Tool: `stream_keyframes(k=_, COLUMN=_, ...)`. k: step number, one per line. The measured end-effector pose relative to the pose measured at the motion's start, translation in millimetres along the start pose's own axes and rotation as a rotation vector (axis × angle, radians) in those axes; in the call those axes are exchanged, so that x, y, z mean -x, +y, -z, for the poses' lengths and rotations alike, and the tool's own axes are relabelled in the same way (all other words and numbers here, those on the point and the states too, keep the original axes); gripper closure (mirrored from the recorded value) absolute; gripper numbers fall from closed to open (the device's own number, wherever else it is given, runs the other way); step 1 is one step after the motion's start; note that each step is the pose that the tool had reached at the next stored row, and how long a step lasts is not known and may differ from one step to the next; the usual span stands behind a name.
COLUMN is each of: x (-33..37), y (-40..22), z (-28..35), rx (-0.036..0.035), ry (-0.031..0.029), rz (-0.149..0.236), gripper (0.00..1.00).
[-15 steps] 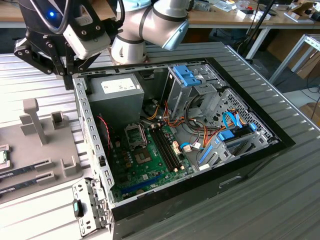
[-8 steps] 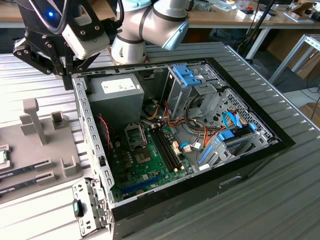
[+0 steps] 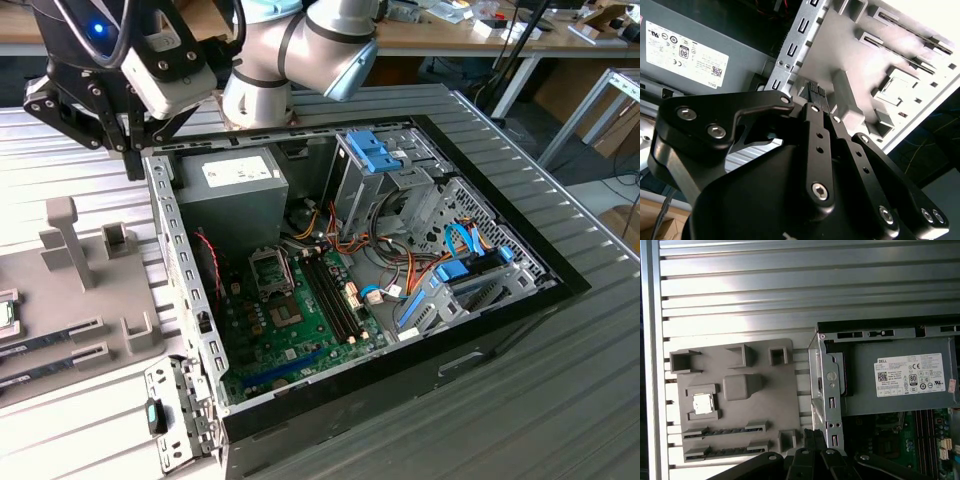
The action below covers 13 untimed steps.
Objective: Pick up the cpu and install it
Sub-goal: 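Reach for the cpu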
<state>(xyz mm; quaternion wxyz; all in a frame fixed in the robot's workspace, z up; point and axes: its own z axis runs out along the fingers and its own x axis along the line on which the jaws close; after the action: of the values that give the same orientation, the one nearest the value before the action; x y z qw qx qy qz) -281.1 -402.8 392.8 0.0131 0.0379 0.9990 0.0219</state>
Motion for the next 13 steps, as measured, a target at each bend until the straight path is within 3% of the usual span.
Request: stream_keyframes(k=13, x=-4.0, y=-0.3, z=0.0, rx=0.0, ry=0.0, rz=0.0, gripper=0.89)
